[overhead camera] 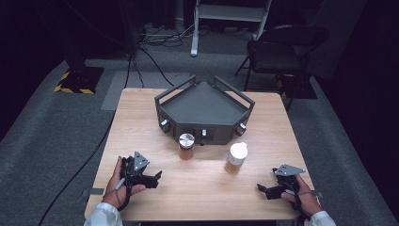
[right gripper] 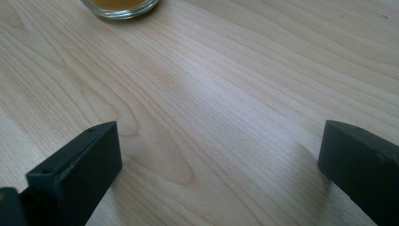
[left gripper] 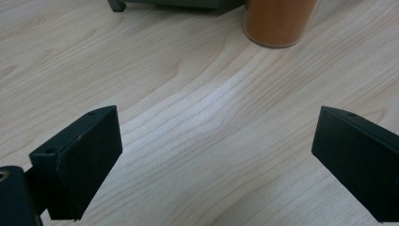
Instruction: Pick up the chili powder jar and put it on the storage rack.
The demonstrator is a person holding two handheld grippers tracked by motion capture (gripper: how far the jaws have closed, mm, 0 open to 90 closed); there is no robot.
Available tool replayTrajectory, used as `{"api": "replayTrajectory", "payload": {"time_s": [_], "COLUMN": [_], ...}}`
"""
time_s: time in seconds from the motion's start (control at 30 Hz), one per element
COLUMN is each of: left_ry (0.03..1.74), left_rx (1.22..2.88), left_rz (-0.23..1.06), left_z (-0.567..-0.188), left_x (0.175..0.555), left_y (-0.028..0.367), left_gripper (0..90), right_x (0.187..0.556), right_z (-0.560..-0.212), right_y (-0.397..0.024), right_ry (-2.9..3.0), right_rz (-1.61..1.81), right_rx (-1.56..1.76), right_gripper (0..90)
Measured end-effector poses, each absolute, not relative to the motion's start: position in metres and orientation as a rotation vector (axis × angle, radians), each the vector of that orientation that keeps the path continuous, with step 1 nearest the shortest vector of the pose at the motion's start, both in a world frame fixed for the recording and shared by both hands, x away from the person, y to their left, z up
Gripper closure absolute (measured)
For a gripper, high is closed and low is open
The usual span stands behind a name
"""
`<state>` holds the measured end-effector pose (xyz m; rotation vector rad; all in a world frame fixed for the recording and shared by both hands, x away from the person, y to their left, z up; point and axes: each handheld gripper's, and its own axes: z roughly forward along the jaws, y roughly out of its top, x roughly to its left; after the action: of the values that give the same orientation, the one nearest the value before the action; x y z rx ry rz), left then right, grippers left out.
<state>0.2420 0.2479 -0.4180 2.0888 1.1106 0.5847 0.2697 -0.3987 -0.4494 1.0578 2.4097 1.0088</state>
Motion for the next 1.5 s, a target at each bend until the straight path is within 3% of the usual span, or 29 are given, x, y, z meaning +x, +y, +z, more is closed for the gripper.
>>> {"api": "replayTrajectory", "payload": {"time_s": [1.5], "left_ry": [1.041], "left_rx": [2.054], "left_rz": [0.572], "left_z": [-0.416], "left_x": [0.282], "left_y": [0.205], "left_gripper": [1.8], "right_x": [0.270], "right_z": [-0.449], "right_y": [-0.399], "right_ry": [2.410], "right_rz": [1.009], "right_rx": [1.058], "right_gripper": [0.0]}}
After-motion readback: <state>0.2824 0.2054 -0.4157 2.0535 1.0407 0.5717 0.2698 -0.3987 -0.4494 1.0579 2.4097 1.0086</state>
